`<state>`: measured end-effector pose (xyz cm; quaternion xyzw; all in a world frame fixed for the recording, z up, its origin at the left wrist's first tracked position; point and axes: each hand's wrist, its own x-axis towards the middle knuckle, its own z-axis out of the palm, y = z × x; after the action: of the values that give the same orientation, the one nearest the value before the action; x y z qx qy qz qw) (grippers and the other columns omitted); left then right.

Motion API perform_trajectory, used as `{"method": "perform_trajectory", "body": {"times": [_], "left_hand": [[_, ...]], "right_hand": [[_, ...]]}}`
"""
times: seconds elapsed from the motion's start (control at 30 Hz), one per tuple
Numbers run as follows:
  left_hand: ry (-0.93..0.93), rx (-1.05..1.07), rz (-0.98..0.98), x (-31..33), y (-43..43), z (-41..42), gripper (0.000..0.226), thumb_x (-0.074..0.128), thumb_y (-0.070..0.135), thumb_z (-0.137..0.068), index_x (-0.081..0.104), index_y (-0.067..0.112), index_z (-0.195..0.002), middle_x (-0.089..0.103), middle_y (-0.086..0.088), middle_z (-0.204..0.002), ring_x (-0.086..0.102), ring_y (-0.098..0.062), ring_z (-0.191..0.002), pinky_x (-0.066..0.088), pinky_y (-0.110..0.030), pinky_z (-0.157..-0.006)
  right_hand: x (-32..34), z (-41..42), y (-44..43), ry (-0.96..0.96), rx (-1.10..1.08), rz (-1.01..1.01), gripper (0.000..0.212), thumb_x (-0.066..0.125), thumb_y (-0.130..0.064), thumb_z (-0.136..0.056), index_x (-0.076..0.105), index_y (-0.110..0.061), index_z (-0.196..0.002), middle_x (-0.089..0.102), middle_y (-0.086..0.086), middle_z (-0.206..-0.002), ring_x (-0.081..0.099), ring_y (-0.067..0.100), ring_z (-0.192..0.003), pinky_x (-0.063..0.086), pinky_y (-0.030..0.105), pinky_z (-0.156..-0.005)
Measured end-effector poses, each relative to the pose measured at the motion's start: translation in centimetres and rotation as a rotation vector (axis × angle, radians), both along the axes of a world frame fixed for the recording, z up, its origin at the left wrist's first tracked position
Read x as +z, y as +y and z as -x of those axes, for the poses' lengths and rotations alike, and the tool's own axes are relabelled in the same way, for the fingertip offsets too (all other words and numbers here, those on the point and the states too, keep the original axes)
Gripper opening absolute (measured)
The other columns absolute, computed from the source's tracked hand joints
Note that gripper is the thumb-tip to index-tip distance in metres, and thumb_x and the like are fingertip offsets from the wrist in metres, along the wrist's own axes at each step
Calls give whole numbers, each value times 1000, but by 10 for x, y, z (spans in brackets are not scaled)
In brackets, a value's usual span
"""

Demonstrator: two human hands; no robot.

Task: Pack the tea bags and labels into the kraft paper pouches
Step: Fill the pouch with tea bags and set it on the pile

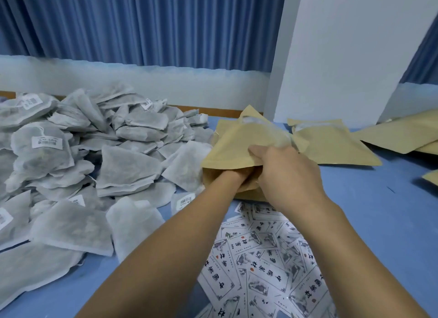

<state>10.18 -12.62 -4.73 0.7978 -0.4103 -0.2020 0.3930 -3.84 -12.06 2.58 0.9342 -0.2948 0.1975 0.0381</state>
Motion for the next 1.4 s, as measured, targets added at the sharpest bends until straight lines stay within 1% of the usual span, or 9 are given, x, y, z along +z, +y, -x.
{"method": "perform_trajectory", "body": {"times": [0.13, 0.23, 0.37, 0.47, 0.73, 1.0, 1.13, 1.23, 1.4], "left_hand": [[-178, 201, 386, 7, -2, 27, 30, 40, 11, -104, 54, 6, -130, 57, -13, -127, 52, -26, -118, 41, -32, -107], [-339, 172, 422, -16, 19, 44, 35, 50, 16, -95, 54, 12, -130, 61, -12, -129, 53, -30, -121, 39, -38, -107], [-462, 185, 364, -29, 42, 51, 17, 51, 30, -96, 59, 17, -103, 69, -10, -88, 63, -36, -82, 49, -38, -71], [-583, 147, 527, -24, 48, 45, 16, 58, 21, -94, 68, 15, -104, 68, -8, -87, 61, -28, -82, 51, -37, -73], [-69, 5, 337, -28, 39, 17, 46, 47, 32, -100, 45, 25, -145, 49, 1, -148, 43, -21, -136, 32, -32, -115], [-107, 178, 557, -17, 83, 30, 18, 57, 11, -91, 71, 13, -80, 65, -3, -66, 51, -8, -56, 43, -29, -56], [194, 83, 601, -11, 126, 66, 17, 55, 19, -84, 67, 14, -74, 53, -11, -58, 42, -12, -50, 35, -28, -48], [299, 87, 401, -18, 145, 76, 49, 57, 45, -79, 51, -3, -68, 40, -6, -52, 35, -17, -47, 34, -30, -48], [724, 78, 279, -9, 138, 67, 53, 67, 61, -83, 63, 11, -99, 69, -15, -71, 70, -29, -61, 52, -30, -47]], "right_hand": [[-5, 7, -26, -86, -138, -76, 51, 47, -4, -81, 61, -32, -121, 52, 2, -81, 47, 34, -78, 41, 37, -64], [-15, 7, -36, -111, -161, -116, 49, 48, -6, -83, 60, -35, -121, 66, 8, -99, 56, 39, -90, 43, 38, -65], [-27, 2, -35, -130, -83, -187, 54, 45, -4, -87, 54, -36, -129, 63, 4, -116, 57, 35, -101, 52, 42, -73], [-28, 1, -32, -140, -46, -164, 55, 44, -4, -87, 53, -37, -131, 57, -4, -118, 56, 31, -104, 52, 42, -72], [-28, -2, -19, -78, -38, -142, 63, 44, -1, -86, 51, -37, -137, 58, -1, -134, 57, 36, -113, 55, 47, -80], [-32, -7, -13, -159, -12, -202, 56, 44, -3, -90, 52, -33, -137, 48, -10, -150, 56, 32, -118, 55, 48, -83], [-26, -5, -15, -363, -22, -219, 54, 46, -6, -94, 57, -38, -136, 71, 8, -111, 59, 37, -99, 54, 45, -77], [-17, -2, -18, -510, -42, -214, 49, 47, -9, -96, 62, -36, -134, 72, 12, -95, 58, 37, -92, 51, 41, -77], [-14, -2, -8, -548, -7, -189, 47, 50, -10, -95, 66, -39, -129, 74, 9, -95, 61, 35, -86, 53, 39, -74]]}}
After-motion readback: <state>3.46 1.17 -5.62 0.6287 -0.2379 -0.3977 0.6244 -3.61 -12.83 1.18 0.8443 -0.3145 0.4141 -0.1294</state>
